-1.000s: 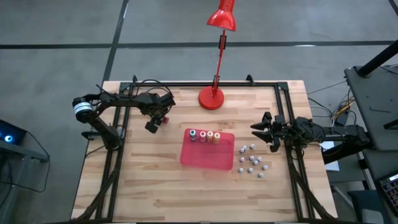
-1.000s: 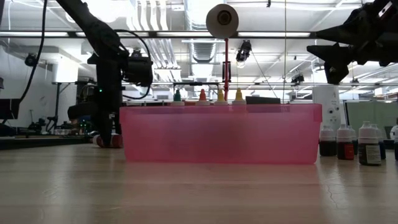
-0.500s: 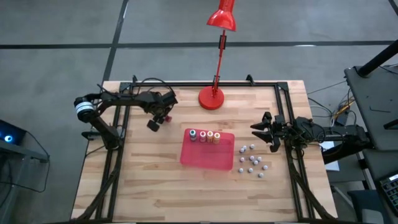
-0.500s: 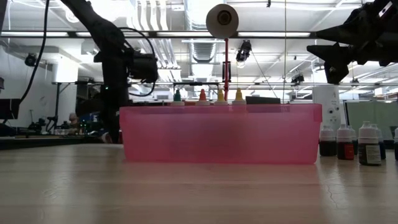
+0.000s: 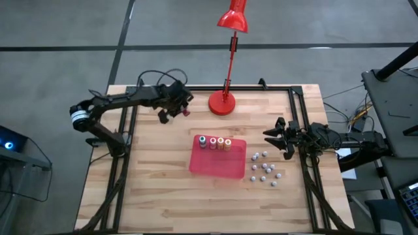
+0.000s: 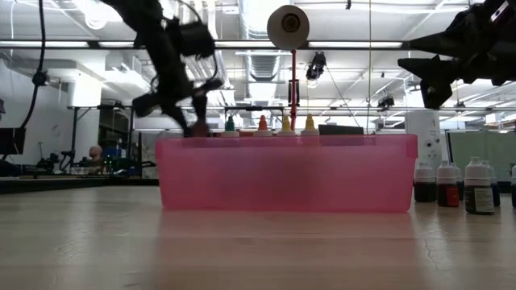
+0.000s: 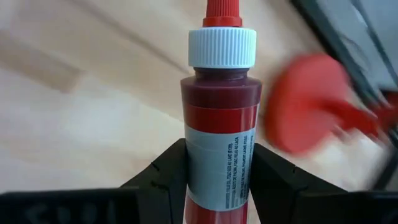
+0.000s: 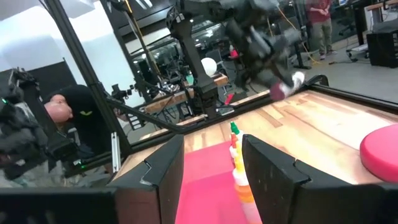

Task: Pick & Place food coloring
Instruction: Put the large red food coloring bottle into the red bin

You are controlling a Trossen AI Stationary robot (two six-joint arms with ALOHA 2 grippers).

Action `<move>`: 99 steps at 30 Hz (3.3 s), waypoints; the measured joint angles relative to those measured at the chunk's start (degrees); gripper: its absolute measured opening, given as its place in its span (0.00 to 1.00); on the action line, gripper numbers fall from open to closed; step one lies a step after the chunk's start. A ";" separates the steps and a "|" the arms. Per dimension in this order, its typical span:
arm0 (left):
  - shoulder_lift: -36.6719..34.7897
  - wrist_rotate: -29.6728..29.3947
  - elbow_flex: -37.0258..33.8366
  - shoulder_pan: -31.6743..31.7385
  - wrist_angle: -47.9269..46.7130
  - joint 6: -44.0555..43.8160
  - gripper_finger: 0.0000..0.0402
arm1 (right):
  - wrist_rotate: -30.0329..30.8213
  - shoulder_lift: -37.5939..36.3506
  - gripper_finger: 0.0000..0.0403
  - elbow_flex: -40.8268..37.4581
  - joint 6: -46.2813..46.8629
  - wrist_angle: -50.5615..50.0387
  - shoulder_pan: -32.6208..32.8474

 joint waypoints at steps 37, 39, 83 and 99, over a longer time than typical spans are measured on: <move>0.23 33.32 25.46 -14.32 0.10 47.67 0.30 | -2.46 21.36 0.42 36.88 10.14 -23.36 0.00; 0.23 34.76 25.46 -14.53 0.16 49.07 0.30 | -4.68 24.44 0.46 40.34 10.38 -24.93 0.00; 0.43 39.60 28.43 -21.40 0.53 75.47 0.30 | -15.16 72.06 0.76 96.95 -11.51 -57.72 -0.31; 0.43 39.80 28.28 -22.81 0.44 81.46 0.30 | -20.90 80.50 0.75 102.65 -11.08 -57.16 -0.26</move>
